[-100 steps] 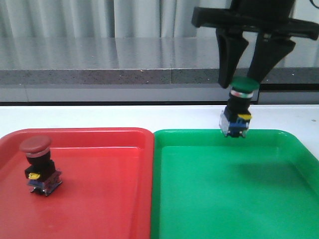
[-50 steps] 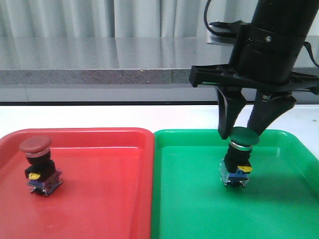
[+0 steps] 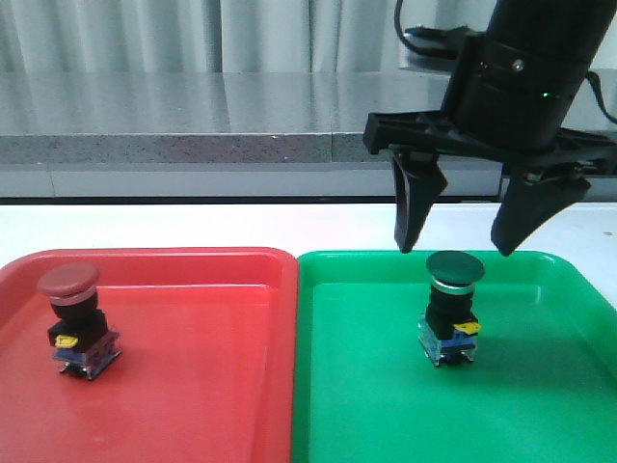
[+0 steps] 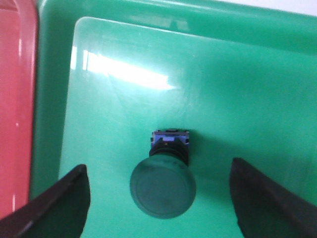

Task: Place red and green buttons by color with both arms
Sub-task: 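Raise the right gripper away from the green tray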

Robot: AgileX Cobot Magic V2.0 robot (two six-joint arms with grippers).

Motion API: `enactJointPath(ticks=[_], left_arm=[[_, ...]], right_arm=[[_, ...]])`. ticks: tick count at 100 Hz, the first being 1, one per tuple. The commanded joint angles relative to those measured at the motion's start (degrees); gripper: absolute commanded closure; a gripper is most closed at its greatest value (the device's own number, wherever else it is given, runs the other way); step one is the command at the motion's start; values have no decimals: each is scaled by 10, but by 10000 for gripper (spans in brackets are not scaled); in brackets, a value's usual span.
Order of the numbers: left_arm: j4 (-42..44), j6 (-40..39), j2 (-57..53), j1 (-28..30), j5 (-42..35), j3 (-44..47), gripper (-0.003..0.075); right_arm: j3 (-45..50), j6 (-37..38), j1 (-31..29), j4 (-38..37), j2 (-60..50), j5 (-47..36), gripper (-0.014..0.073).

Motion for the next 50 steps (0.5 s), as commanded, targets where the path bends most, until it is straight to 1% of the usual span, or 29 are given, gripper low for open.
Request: enactJointPath(ticks=[1, 14, 19, 24, 31, 43, 45, 48, 50], left_arm=[[-5, 1, -17, 2, -48, 6, 741], [-5, 1, -17, 2, -48, 6, 741], [-5, 1, -17, 2, -48, 6, 741], [-5, 1, -17, 2, -48, 6, 741], [-5, 1, -17, 2, -48, 6, 741], [-5, 1, -17, 2, -48, 6, 741], [-5, 1, -17, 2, -48, 6, 741], [-5, 1, -17, 2, -48, 6, 741], [-5, 1, -17, 2, -48, 6, 741]], right_arm=[[-12, -20, -16, 3, -68, -18, 10], [-8, -35, -65, -1, -130, -19, 14], [0, -42, -90, -8, -153, -19, 44], [11, -50, -118, -13, -179, -19, 104], [32, -57, -157, -22, -209, -19, 236], [74, -77, -215, -32, -263, -29, 540], [82, -82, -224, -32, -273, -33, 571], [92, -87, -235, -35, -287, -39, 643], [100, -91, -243, -35, -297, -44, 663]])
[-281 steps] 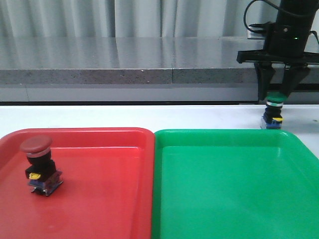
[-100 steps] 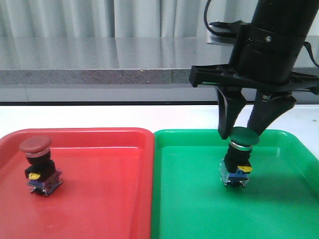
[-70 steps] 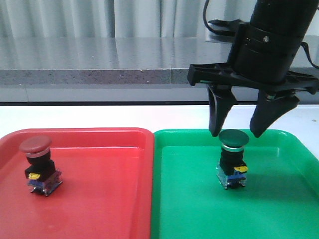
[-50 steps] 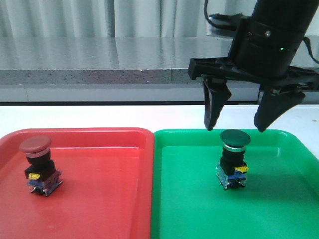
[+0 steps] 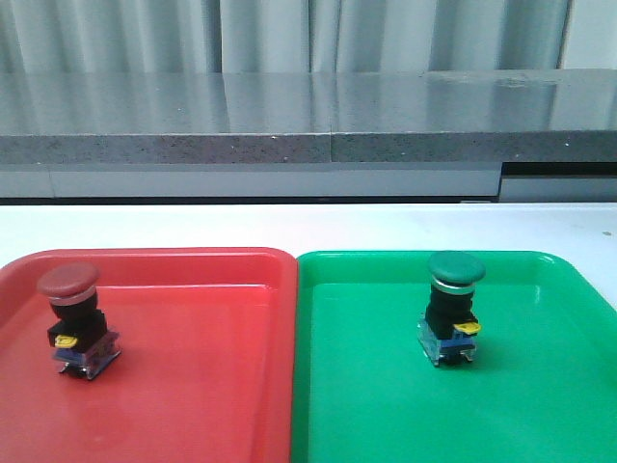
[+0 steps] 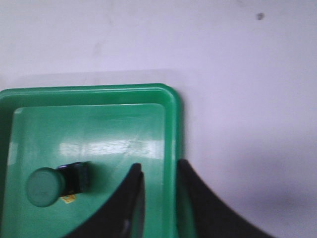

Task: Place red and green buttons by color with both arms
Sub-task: 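Raise the right gripper away from the green tray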

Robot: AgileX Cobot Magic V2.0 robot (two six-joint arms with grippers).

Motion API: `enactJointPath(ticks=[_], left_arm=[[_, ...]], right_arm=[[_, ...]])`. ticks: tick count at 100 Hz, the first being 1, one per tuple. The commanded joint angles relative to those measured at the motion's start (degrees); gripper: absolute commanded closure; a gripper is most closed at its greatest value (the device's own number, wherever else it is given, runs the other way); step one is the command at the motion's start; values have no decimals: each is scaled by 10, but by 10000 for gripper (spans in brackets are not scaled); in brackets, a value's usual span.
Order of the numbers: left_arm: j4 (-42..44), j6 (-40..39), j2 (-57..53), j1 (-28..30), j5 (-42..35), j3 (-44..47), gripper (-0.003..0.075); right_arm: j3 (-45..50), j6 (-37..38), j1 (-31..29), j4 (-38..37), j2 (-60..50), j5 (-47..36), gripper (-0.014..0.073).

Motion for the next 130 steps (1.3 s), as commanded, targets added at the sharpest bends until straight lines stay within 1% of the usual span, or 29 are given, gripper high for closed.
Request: enactJointPath(ticks=[1, 13, 27, 36, 58, 67, 74, 91, 108, 118, 130], left_arm=[[-5, 1, -17, 2, -48, 6, 741], [-5, 1, -17, 2, -48, 6, 741], [-5, 1, -17, 2, -48, 6, 741], [-5, 1, -17, 2, -48, 6, 741], [-5, 1, -17, 2, -48, 6, 741], [-5, 1, -17, 2, -48, 6, 741], [-5, 1, -17, 2, -48, 6, 741], [-5, 1, -17, 2, -48, 6, 741], [-5, 1, -17, 2, -48, 6, 741], [-5, 1, -17, 2, -48, 6, 741], [-5, 1, -17, 2, -48, 6, 741]], right_arm=[[16, -26, -36, -10, -57, -45, 659], [64, -35, -63, -26, -114, -85, 657], [119, -35, -64, -57, -179, -135, 657], [157, -35, -64, -70, -222, -186, 657], [273, -35, -64, -70, -349, -324, 657], [316, -35, -64, -70, -399, -365, 657], [346, -34, -64, -70, -436, -387, 657], [410, -32, -64, -48, -522, -392, 657], [462, -32, -64, -44, -592, -429, 657], [498, -32, -64, -44, -622, -472, 657], [548, -32, -64, -44, -658, -556, 657]])
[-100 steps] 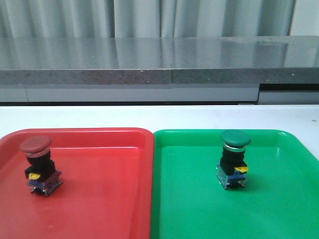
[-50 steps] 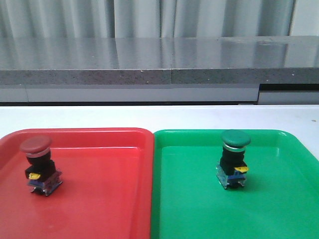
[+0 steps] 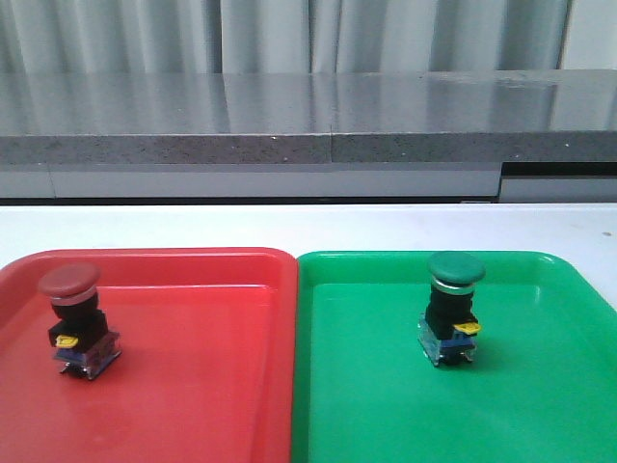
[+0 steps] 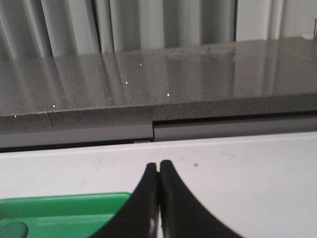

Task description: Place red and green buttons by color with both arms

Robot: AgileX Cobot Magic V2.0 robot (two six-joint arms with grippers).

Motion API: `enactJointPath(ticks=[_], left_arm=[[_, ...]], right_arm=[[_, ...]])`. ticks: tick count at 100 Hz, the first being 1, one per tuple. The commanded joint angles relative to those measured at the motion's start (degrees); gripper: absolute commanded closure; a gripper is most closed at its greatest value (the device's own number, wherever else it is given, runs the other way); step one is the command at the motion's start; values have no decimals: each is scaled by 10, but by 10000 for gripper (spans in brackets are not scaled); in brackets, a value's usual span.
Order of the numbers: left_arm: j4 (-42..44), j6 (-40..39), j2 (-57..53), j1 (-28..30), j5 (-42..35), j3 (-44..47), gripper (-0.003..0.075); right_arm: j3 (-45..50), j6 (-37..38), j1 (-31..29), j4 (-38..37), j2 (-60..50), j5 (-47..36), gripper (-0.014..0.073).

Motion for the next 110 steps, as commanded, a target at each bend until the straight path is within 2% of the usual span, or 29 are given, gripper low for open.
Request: enactJointPath(ticks=[1, 10, 17, 41, 110], left_arm=[[-5, 1, -17, 2, -48, 6, 741], [-5, 1, -17, 2, -48, 6, 741], [-5, 1, -17, 2, -48, 6, 741], [-5, 1, -17, 2, -49, 6, 741], [-5, 1, -17, 2, -49, 6, 741]], right_arm=[[21, -3, -3, 1, -22, -111, 657], [49, -3, -3, 1, -51, -129, 657], [49, -5, -3, 1, -74, -111, 657], [49, -5, -3, 1, -72, -78, 657], [49, -5, -3, 1, -72, -80, 657]])
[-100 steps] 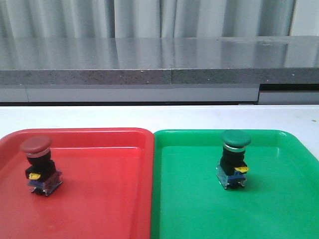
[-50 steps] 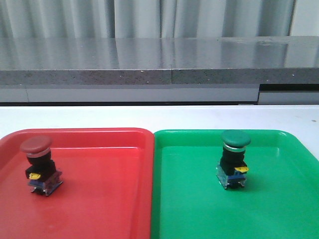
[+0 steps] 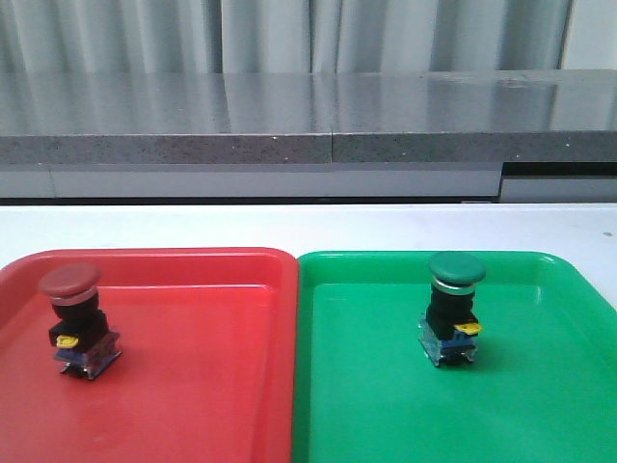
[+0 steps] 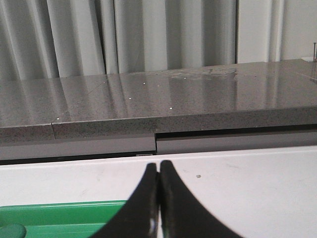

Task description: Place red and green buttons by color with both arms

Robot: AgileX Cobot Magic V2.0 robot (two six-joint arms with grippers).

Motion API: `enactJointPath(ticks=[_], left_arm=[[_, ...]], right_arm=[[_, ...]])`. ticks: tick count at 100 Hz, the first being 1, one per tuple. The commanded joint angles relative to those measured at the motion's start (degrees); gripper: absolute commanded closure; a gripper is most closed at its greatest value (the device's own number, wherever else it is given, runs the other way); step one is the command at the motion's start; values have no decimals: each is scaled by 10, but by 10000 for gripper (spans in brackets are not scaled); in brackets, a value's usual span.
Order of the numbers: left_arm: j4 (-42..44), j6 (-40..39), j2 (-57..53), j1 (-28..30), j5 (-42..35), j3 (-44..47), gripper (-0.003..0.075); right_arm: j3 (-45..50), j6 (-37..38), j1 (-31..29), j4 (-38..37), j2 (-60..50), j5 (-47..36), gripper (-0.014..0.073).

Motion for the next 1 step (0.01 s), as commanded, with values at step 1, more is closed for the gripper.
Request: enactJointPath(ticks=[1], left_arm=[[-5, 1, -17, 2, -49, 6, 741]], right_arm=[[-10, -5, -3, 0, -13, -43, 657]])
